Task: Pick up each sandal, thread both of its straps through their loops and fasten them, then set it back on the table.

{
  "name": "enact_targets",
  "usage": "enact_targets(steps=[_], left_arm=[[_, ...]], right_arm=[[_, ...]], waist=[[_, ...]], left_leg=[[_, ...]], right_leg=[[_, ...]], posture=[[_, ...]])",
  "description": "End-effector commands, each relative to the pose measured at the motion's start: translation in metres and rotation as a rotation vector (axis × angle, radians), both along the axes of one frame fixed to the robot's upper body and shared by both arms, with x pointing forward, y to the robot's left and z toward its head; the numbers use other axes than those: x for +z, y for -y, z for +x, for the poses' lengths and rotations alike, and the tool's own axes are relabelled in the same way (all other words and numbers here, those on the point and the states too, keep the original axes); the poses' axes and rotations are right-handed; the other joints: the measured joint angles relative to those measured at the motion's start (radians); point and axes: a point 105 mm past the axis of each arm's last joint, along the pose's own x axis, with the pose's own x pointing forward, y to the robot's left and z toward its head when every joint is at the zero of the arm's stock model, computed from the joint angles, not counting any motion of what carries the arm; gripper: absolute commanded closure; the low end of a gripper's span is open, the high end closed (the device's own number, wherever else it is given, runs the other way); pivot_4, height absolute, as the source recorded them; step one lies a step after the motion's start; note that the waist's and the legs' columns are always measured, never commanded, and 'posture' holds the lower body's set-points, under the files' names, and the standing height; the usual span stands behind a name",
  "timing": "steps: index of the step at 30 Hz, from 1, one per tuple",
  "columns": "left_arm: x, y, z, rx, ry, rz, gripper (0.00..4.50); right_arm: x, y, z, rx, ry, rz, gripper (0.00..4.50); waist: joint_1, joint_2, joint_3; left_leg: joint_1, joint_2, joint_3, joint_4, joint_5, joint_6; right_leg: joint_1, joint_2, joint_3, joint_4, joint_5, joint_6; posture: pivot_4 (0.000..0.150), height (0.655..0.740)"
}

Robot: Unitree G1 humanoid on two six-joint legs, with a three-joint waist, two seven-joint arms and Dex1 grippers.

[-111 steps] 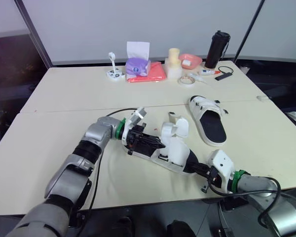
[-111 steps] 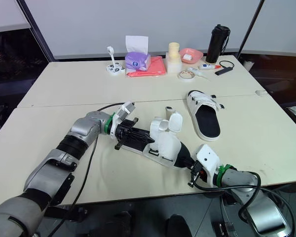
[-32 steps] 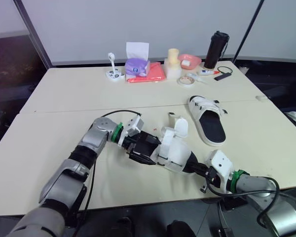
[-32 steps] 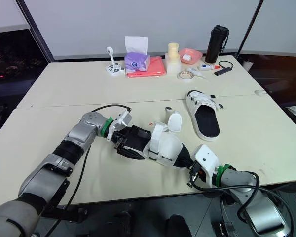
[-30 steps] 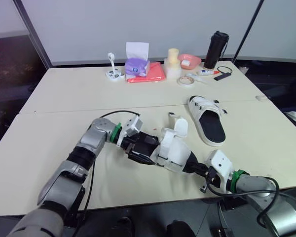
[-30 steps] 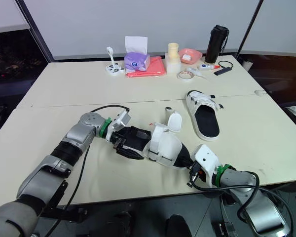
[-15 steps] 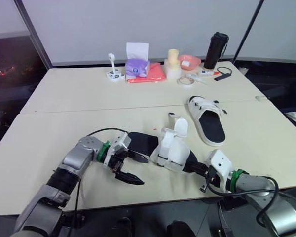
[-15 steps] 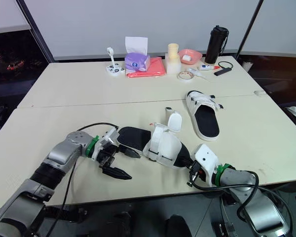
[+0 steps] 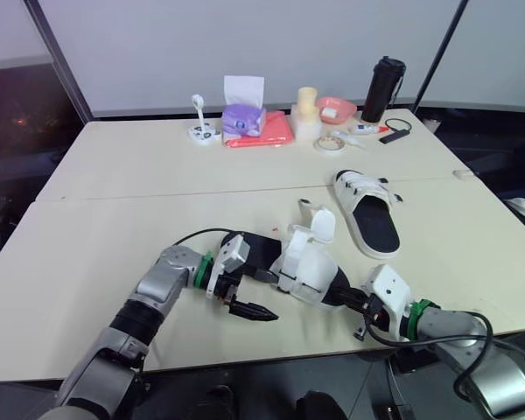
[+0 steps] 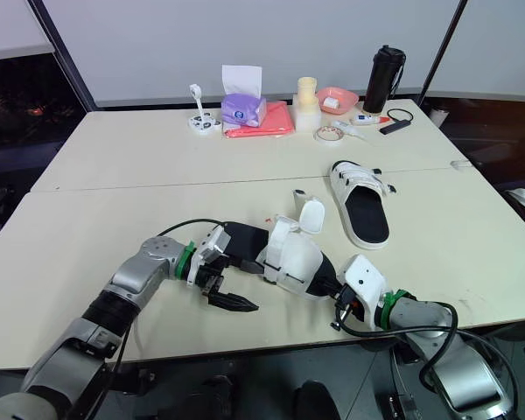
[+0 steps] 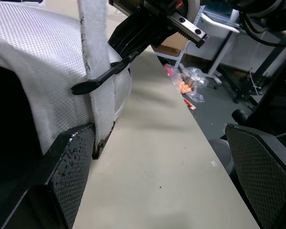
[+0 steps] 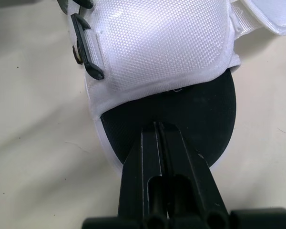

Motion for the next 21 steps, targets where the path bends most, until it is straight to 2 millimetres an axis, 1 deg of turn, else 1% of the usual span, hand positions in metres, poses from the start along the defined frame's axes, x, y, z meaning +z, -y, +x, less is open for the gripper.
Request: enact_targets(steps=[1,5,7,9,12,13,15,16,18,21], left_arm=[[0.01,0.005,0.003,-0.009,0.032,-0.027,0.04],[0.01,0.009,0.002,-0.02,0.021,-0.035,0.04],[0.009,0.01,0.002,-0.018,0.019,-0.036,0.58],[0.008,0.012,0.002,-0.013,0.014,-0.037,1.24],[0.006,0.013,0.004,-0.001,0.008,-0.036,2.72],[0.006,0.013,0.005,0.002,0.004,-0.036,3.31],[0.005,0.012,0.004,0.006,-0.008,-0.032,4.36],[0.004,0.011,0.003,0.005,-0.018,-0.027,4.47],[0.003,0.008,0.0,-0.003,-0.038,-0.013,4.47],[0.007,-0.005,-0.016,-0.088,-0.082,0.029,4.47]], right_arm=[[-0.014,-0.001,-0.005,-0.004,-0.058,-0.007,4.5],[-0.015,0.0,-0.005,-0.005,-0.059,-0.008,4.5],[-0.015,0.0,-0.005,-0.005,-0.058,-0.008,4.5],[-0.015,-0.001,-0.005,-0.005,-0.057,-0.008,4.5],[-0.014,0.0,-0.005,-0.005,-0.056,-0.009,4.5],[-0.014,0.0,-0.005,-0.005,-0.056,-0.009,4.5],[-0.015,-0.001,-0.005,-0.005,-0.056,-0.01,4.5],[-0.015,-0.001,-0.005,-0.005,-0.056,-0.01,4.5],[-0.015,-0.001,-0.005,-0.005,-0.055,-0.01,4.5],[-0.014,0.0,-0.004,-0.005,-0.051,-0.013,4.5]], waist=[[0.0,0.0,0.0],[0.0,0.0,0.0],[0.0,0.0,0.0],[-0.001,0.0,0.0],[-0.002,0.0,0.0],[-0.002,0.0,0.0],[-0.002,0.0,0.0],[-0.002,0.0,0.0],[-0.002,0.0,0.0],[-0.005,0.0,0.0]], left_leg=[[0.0,0.0,0.0,0.0,0.0,0.0],[0.0,0.0,0.0,0.0,0.0,0.0],[0.0,0.0,0.0,0.0,0.0,0.0],[0.0,0.0,0.0,0.0,0.0,0.0],[0.0,0.0,0.0,0.0,0.0,0.0],[0.0,0.0,0.0,0.0,0.0,0.0],[0.0,0.0,0.0,0.0,0.0,0.0],[0.0,0.0,0.0,0.0,0.0,0.0],[0.0,0.0,0.0,0.0,0.0,0.0],[0.0,0.0,0.0,-0.001,0.0,0.0]], right_leg=[[0.0,0.0,0.0,0.0,0.0,0.0],[0.0,0.0,0.0,0.0,0.0,0.0],[0.0,0.0,0.0,0.0,0.0,0.0],[0.0,0.0,0.0,0.0,0.0,0.0],[0.0,0.0,0.0,0.0,0.0,0.0],[0.0,0.0,0.0,0.0,0.0,0.0],[0.0,0.0,0.0,0.0,0.0,0.0],[0.0,0.0,0.0,0.0,0.0,0.0],[0.0,0.0,0.0,0.0,0.0,0.0],[-0.001,0.0,0.0,0.0,0.0,0.0]], posture=[[0.15,0.74],[0.15,0.74],[0.15,0.74],[0.15,0.74],[0.15,0.74],[0.15,0.74],[0.15,0.74],[0.15,0.74],[0.15,0.74],[0.15,0.74]])
